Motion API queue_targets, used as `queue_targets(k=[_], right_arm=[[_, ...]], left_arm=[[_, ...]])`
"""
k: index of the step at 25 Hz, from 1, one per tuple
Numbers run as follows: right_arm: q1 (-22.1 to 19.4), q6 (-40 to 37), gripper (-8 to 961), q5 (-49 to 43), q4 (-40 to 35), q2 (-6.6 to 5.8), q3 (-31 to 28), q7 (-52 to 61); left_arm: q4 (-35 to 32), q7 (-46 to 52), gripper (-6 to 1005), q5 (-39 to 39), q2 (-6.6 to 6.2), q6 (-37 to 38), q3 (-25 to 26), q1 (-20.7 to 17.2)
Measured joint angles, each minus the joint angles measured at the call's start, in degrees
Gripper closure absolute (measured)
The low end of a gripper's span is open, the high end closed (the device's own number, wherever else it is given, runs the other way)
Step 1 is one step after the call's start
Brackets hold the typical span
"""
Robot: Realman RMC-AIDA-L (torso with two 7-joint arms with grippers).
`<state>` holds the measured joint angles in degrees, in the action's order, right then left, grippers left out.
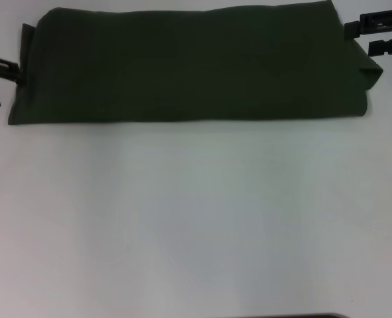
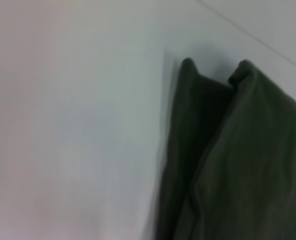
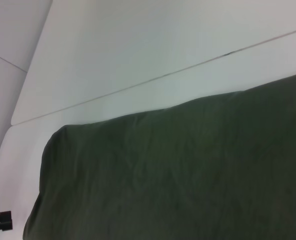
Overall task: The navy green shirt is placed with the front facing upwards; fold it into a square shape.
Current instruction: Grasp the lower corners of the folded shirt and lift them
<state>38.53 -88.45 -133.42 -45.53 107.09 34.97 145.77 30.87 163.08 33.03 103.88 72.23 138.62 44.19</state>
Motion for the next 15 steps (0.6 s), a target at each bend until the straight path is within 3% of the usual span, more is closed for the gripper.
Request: queue_targets(k=[15], right_arm=[[-0.2,-0.2,46,0.0,0.0,0.09,-0.1,0.4]], left_arm=[[-2.4,-0.4,279,-0.2,1.90,-5.0,-0.2,-0.2]])
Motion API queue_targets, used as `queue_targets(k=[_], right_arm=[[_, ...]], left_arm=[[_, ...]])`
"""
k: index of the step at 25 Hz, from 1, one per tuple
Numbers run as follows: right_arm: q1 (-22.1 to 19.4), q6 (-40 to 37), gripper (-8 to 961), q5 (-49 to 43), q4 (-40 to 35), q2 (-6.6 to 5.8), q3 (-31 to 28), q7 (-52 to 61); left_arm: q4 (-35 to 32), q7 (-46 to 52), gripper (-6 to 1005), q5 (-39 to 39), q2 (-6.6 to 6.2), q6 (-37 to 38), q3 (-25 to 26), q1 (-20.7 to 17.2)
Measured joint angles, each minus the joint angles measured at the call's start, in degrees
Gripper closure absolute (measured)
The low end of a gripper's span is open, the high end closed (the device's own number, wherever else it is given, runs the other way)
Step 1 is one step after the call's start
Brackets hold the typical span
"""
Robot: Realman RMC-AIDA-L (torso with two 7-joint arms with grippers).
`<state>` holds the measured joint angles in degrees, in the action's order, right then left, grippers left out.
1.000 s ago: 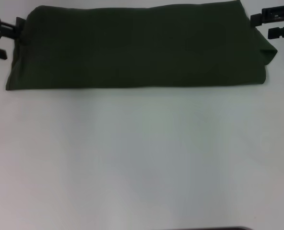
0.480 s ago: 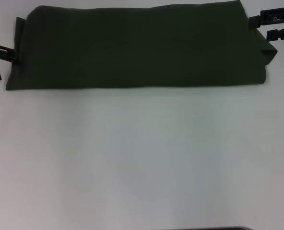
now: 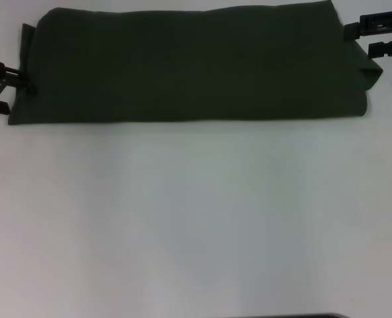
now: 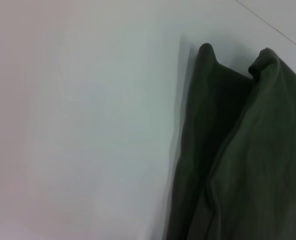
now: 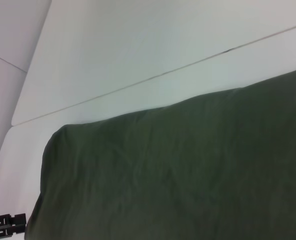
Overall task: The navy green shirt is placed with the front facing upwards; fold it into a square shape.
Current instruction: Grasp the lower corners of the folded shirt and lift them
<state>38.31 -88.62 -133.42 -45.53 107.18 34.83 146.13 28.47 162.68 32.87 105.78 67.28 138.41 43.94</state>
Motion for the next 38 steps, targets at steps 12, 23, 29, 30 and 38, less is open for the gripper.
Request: queue_targets(k=[12,23,29,30,38], right_arm=[[-0.5,0.0,55,0.0,0.0,-0.22,-0.8,-0.1],[-0.5,-0.1,63,0.0,0.0,-0.34,-1.6,-0.1],[-0.5,-0.2,67,0.0,0.0,-0.33,-2.0,-0.1],[-0.5,-0.2,68,0.0,0.0,-0.32,-2.1,-0.1],[-0.5,-0.5,74,0.1,0.1,-0.31,-2.2,0.2]], left_arm=[[-0.2,-0.8,279,0.0,1.04,-0.6,-0.1,-0.1],[0.1,-1.5,300,-0.4,2.57,0.2,-0.3,0.2],[0.5,-1.6,333,-0.5,3.02,-0.5,-2.5,0.4],[0.5,-1.6,339,-0.5,2.98,-0.5,-2.7,0.4],[1.0,-1.6,460,-0.6,2.88,0.0,-3.7,0.6]])
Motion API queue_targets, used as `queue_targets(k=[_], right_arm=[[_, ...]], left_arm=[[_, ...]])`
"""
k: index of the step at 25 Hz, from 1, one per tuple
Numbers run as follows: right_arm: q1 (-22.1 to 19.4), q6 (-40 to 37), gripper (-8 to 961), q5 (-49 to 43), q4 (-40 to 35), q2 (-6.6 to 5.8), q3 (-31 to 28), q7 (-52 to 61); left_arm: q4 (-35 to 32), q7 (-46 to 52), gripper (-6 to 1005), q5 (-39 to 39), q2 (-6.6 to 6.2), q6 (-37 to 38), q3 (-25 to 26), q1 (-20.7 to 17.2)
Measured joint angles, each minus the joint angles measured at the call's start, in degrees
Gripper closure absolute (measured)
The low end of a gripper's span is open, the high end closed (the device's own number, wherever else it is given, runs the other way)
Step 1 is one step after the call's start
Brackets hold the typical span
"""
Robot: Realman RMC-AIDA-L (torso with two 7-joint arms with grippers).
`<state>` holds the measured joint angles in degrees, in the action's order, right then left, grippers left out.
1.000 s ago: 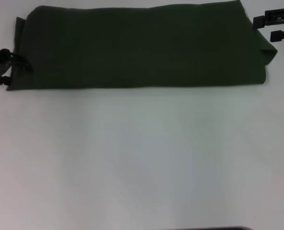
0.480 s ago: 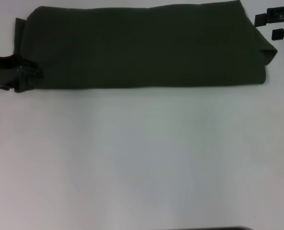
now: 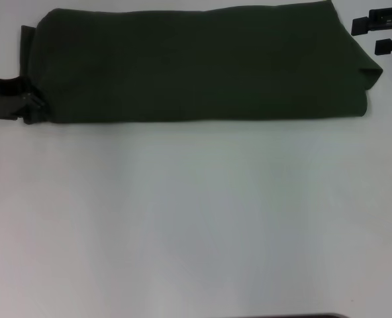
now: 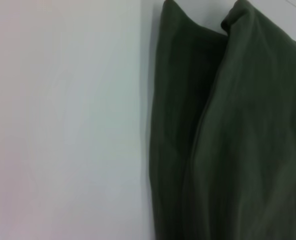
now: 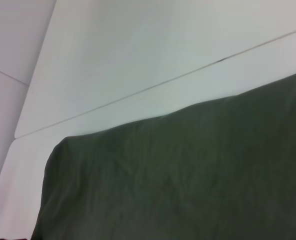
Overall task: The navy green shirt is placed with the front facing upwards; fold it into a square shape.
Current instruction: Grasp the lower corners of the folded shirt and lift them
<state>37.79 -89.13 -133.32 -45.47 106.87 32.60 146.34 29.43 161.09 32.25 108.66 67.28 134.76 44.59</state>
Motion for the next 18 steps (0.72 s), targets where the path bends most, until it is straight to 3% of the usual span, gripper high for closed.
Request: queue_targets(k=[3,6,11,13,18], right_arm=[[0.0,-0.9,76,0.0,0.0,-0.19,0.0,0.0],[-0.1,-2.6,78,-0.7,0.0,-1.00,0.0,0.3],[-1.0,-6.5,82,-3.3,-0.4,-3.72,0.2,2.3],[-1.8,-7.4,83,-4.1,-0.4,-4.37,0.4,2.6],[-2.7,-6.4,87,-8.4,-0.1,-3.41,0.8,2.1]], left_arm=[[0.3,0.0,593,0.0,0.05,0.2,0.0,0.1],[0.5,0.0,828,0.0,0.04,0.4,0.0,0.1],[1.8,0.0,958,0.0,0.17,1.0,0.0,-0.1],[1.8,0.0,958,0.0,0.18,1.0,0.0,-0.1],[1.8,0.0,958,0.0,0.33,0.5,0.0,0.2]])
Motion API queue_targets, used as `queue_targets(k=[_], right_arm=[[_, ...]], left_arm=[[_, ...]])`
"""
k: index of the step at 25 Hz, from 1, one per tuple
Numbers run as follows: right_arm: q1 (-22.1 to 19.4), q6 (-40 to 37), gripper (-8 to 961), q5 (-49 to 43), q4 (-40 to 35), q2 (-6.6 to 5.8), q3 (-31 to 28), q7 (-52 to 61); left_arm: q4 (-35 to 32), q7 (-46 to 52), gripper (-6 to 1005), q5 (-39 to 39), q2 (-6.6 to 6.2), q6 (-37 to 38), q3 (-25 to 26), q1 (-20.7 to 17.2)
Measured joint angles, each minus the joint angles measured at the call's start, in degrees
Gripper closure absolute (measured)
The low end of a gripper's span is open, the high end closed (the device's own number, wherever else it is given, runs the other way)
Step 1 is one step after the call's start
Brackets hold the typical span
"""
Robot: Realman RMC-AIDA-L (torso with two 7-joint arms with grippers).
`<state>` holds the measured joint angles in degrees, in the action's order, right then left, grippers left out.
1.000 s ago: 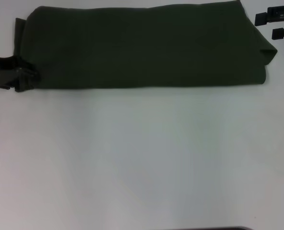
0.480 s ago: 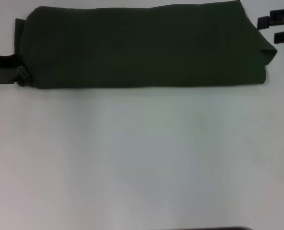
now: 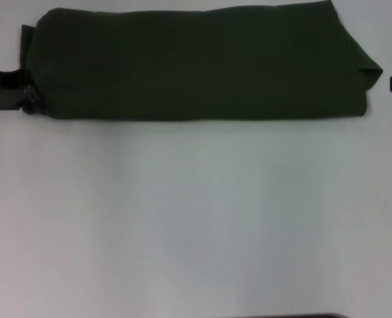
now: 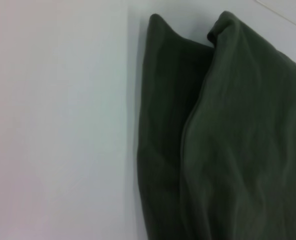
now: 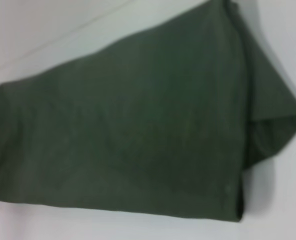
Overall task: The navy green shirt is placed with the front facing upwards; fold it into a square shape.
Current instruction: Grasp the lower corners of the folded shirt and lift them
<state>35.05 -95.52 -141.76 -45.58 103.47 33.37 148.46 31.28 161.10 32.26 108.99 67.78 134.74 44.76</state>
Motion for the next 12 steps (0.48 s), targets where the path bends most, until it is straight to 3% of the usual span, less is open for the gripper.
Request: queue_targets(k=[12], right_arm=[[-0.3,9.8,96,-0.9,0.4,4.90,-0.3,-2.6]], left_arm=[[0.7,0.0,958,0.0,0.55,0.0,0.0,0.2]])
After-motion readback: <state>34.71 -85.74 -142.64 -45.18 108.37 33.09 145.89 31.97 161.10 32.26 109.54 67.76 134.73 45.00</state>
